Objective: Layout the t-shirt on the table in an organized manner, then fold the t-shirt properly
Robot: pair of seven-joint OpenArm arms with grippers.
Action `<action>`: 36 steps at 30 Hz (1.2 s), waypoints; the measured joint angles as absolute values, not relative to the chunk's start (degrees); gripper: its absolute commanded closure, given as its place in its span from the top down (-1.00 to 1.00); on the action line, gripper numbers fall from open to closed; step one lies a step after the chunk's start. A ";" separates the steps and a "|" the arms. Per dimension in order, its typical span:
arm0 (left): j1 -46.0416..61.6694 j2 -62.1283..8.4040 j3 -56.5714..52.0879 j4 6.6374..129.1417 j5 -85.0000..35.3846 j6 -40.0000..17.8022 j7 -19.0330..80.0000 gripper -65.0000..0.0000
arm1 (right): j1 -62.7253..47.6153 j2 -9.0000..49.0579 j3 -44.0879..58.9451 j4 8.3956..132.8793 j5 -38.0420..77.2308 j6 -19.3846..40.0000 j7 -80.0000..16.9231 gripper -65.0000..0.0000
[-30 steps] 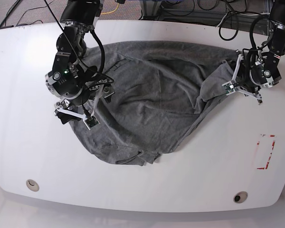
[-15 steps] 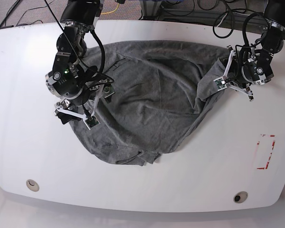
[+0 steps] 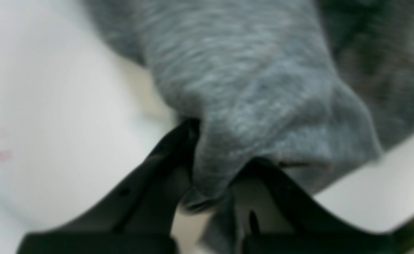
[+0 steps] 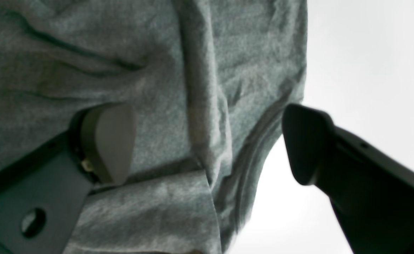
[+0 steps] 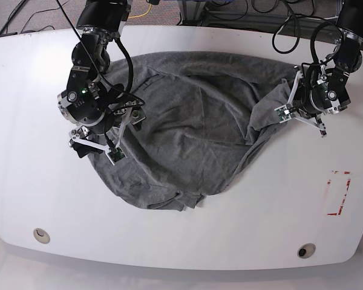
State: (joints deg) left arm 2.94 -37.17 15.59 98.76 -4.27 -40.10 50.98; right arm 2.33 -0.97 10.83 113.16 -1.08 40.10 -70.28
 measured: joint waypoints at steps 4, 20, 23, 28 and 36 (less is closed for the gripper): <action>2.72 -37.06 13.96 98.83 -2.63 -40.14 50.98 -1.00 | 2.33 -0.97 10.81 113.16 -1.08 40.10 -70.28 0.94; -3.16 -34.48 4.62 99.57 4.75 -40.14 50.94 -1.00 | 2.33 -0.95 10.83 113.16 -1.10 40.10 -70.30 0.94; -5.82 -32.53 3.99 97.32 7.42 -40.34 51.53 -1.00 | 2.33 -0.97 10.81 113.16 -1.10 40.07 -70.28 0.94; -10.92 -31.24 3.90 92.20 11.11 -40.25 49.34 -1.00 | 2.33 -1.10 10.57 113.16 -0.73 40.10 -70.13 0.94; -15.40 -28.49 3.40 83.79 18.39 -40.36 45.08 -1.00 | 2.35 -1.17 10.66 113.16 -0.99 40.10 -70.26 0.94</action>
